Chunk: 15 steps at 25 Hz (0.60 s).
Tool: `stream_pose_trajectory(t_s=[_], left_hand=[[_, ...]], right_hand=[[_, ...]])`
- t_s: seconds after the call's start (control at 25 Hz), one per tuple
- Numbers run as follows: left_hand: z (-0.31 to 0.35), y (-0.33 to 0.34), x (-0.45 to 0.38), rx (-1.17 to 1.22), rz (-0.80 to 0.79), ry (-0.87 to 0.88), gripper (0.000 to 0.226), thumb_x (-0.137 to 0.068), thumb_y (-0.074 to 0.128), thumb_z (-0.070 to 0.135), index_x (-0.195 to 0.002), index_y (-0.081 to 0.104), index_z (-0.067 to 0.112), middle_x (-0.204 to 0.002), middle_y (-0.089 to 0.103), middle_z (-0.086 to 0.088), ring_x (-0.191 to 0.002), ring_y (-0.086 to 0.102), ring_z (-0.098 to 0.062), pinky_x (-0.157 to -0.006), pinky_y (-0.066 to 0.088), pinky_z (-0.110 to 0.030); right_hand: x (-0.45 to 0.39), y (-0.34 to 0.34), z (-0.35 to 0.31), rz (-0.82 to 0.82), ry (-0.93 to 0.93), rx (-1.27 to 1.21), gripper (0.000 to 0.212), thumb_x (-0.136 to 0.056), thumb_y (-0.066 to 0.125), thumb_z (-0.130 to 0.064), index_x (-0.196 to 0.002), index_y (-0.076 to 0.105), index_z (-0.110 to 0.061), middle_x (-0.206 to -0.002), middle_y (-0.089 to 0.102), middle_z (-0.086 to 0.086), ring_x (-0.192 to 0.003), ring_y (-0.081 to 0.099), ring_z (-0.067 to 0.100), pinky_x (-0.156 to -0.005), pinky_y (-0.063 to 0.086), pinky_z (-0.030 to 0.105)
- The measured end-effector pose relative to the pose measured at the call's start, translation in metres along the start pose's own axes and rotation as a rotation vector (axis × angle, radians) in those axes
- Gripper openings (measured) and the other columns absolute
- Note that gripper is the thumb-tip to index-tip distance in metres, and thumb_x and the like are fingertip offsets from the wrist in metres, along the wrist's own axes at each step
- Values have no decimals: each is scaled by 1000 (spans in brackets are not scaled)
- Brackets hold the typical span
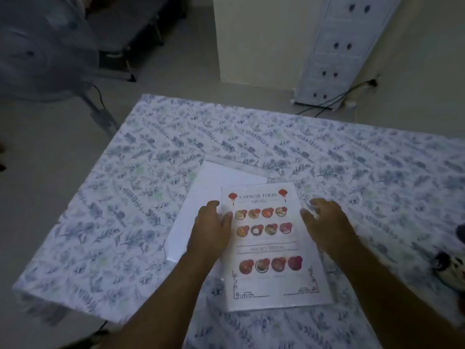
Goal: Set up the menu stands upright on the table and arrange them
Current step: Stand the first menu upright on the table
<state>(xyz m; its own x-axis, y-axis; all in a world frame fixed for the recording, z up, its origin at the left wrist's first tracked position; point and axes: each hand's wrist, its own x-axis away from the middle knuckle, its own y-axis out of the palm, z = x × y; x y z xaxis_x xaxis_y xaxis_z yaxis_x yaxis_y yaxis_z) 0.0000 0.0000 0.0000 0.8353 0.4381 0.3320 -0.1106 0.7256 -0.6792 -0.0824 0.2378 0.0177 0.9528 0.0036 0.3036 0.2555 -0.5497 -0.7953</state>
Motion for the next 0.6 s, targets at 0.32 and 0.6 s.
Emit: stream_pose_trajectory(t_s=[0.32, 0.6], left_hand=[[-26, 14, -21, 199, -103, -155, 28, -100, 58, 36, -93, 67, 10, -91, 74, -5, -89, 72, -26, -84, 61, -48], [34, 18, 25, 309, -89, 5, 28, -95, 57, 41, -90, 69, 16, -89, 78, -3, -86, 74, -30, -81, 61, -56]], right_hand=[[-6, 22, 17, -29, 196, -102, 32, -99, 60, -28, -110, 74, -2, -96, 71, 15, -84, 61, 27, -81, 51, 37], [42, -44, 55, 157, 191, -328, 21, -96, 65, -29, -105, 74, -13, -88, 75, 4, -79, 70, 22, -79, 59, 42]])
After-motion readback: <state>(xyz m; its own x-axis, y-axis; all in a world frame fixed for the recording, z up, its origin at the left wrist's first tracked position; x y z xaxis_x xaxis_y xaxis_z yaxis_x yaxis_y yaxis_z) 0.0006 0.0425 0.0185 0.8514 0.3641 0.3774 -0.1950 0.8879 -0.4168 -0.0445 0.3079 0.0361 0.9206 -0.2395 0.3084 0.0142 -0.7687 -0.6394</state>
